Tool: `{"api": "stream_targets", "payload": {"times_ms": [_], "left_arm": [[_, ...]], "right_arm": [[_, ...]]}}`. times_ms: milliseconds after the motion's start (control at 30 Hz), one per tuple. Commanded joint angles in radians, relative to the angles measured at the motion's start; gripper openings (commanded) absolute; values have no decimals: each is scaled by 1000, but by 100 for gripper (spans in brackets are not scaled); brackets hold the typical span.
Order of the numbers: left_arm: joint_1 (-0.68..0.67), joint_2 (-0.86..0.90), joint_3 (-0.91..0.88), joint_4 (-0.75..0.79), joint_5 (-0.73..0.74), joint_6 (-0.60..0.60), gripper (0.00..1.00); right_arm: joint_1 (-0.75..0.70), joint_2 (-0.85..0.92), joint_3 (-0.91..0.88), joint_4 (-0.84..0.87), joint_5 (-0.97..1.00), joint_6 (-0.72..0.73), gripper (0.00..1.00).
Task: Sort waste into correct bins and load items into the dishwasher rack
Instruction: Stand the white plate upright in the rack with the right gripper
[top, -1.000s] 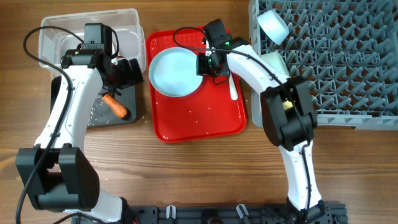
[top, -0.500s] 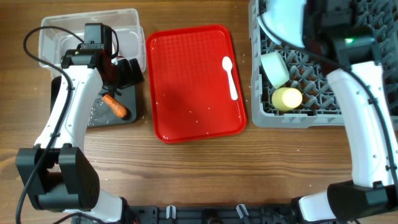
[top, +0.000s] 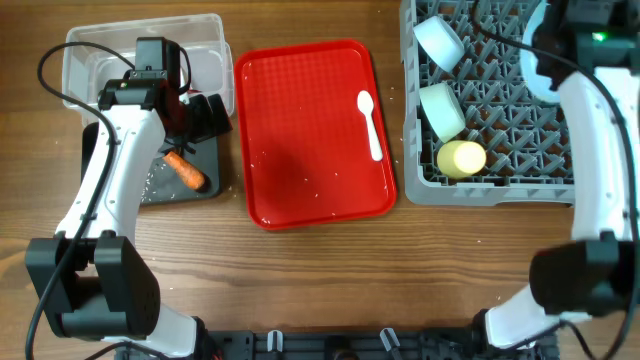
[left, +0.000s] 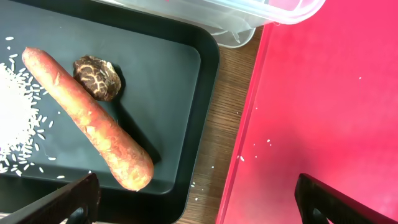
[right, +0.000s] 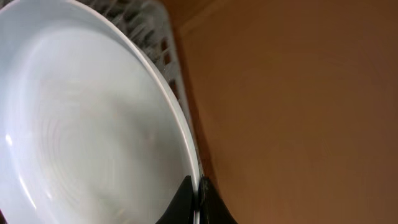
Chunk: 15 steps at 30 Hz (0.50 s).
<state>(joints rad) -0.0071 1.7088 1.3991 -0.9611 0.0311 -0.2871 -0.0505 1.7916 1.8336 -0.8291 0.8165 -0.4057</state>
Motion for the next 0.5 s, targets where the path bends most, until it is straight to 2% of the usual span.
{"api": "stream_targets", "payload": {"times_ms": [0,133,267,400,467], "left_arm": [[5,-22,8,3,-6,-6,100],[5,-22,8,3,-6,-6,100],[5,-22,8,3,-6,-6,100],[5,-22,8,3,-6,-6,100],[5,-22,8,3,-6,-6,100]], "right_arm": [[4,86,4,9,22,-62,4],[5,122,4,12,-18,-55,4],[8,129,4,-2,-153,-55,5],[8,129,4,-2,-194,-8,27],[8,129,4,-2,-194,27,51]]}}
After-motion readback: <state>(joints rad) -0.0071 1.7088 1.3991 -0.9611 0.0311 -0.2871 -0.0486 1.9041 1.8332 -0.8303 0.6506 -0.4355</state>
